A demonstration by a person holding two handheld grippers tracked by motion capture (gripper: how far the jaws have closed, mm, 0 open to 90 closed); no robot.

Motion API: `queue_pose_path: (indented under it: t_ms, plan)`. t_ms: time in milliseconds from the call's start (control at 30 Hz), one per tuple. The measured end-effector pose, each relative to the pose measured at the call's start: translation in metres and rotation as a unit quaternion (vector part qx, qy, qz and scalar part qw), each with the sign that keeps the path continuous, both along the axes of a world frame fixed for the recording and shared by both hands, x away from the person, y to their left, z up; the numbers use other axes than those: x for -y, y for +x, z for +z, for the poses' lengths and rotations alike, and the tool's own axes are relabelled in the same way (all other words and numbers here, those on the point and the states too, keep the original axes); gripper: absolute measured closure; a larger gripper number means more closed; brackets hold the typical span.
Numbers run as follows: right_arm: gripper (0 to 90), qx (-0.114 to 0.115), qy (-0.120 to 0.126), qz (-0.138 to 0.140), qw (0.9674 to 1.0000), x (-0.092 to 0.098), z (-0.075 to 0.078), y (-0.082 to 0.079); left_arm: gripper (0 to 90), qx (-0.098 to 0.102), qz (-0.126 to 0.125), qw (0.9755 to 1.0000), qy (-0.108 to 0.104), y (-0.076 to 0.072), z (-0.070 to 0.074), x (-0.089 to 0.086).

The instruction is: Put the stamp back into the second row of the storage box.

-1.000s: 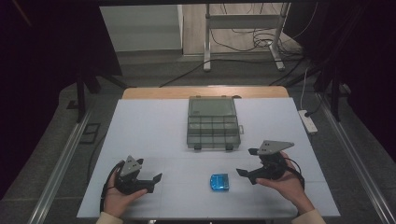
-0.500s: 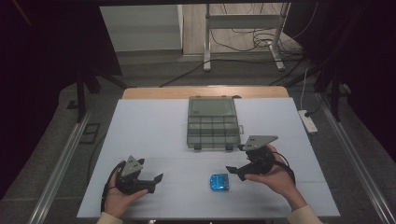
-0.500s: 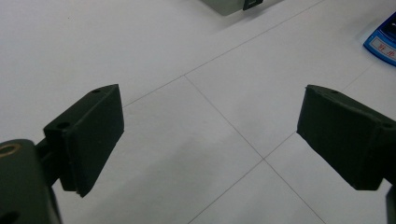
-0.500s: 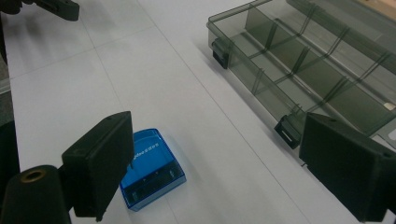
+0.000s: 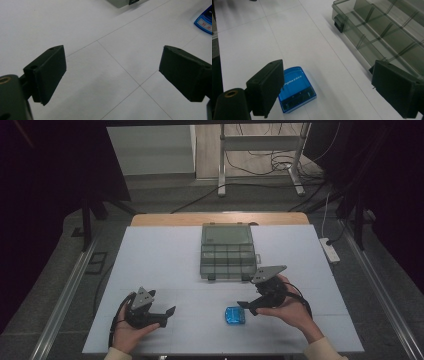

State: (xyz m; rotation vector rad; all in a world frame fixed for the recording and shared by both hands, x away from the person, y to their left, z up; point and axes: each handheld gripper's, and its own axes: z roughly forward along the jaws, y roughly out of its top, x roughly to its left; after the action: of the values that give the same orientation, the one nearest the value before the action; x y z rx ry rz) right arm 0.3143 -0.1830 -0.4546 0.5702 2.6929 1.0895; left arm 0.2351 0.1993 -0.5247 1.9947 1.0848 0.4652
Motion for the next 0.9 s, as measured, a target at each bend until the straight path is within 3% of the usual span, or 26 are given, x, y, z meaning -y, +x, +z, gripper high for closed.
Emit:
queue_pose_path:
  t_ms: [300,600,900]
  plan:
    - [12.3,-0.014,-0.033,0.027,0.999,-0.016,-0.01,0.001,8.2,-0.001,0.0,1.0,0.001,0.0,0.0,0.0]
    - [12.1,-0.018,-0.056,0.036,0.9976,-0.027,-0.019,0.0,8.2,0.0,0.001,1.0,-0.001,0.0,0.0,0.0]
    - [11.5,-0.031,-0.092,0.054,0.9938,-0.037,-0.032,-0.001,8.2,0.0,0.0,1.0,-0.001,0.0,0.0,0.0]
